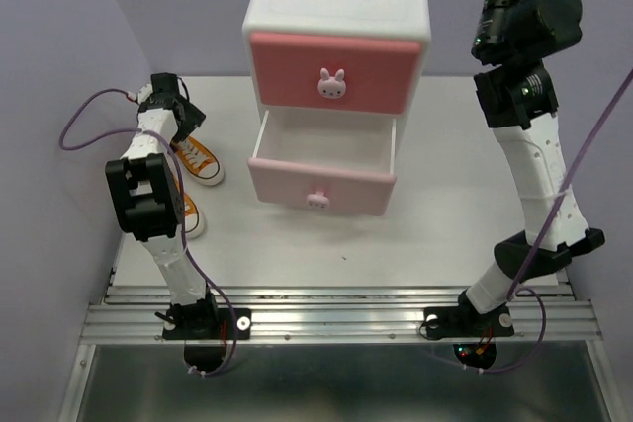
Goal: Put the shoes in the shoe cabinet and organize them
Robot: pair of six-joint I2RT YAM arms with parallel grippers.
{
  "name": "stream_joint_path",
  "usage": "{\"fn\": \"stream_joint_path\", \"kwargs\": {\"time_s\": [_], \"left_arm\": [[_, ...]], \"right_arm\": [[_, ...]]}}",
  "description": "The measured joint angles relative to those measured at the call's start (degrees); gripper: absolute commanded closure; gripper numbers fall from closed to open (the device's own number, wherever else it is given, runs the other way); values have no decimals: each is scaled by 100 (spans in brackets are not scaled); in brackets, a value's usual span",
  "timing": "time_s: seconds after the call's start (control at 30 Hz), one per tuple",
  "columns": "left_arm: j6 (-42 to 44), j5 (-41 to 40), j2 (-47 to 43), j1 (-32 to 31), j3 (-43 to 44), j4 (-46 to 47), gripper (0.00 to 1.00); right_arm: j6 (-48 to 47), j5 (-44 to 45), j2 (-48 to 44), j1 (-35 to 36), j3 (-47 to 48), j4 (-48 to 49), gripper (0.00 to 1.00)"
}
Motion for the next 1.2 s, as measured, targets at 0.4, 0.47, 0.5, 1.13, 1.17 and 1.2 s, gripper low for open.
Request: {"fn": "stream_joint_path", "kwargs": {"time_s": [0.4, 0.47, 0.5, 1.13, 1.17, 1.2], "left_arm": [[151, -236, 730, 15, 188, 35, 58], [164, -278, 776, 39, 232, -4, 68], [190, -275, 782, 50, 249, -26, 100], [-448, -535, -2409, -726, 1141, -1139, 100], [-542, -605, -2673, -914, 1279, -1119, 100], [-658, -651, -3003, -1123, 1351, -1058, 100]], "right_arm": [[382, 922, -1410, -533, -3246, -345, 0], [531, 898, -1405, -531, -3373, -678, 0], [568, 898, -1405, -531, -3379, -800, 0], [1019, 857, -1504, -531, -3099, -1690, 0], [1058, 848, -1506, -531, -3099, -1716, 0], [1086, 841, -1513, -531, -3099, -1751, 0]]}}
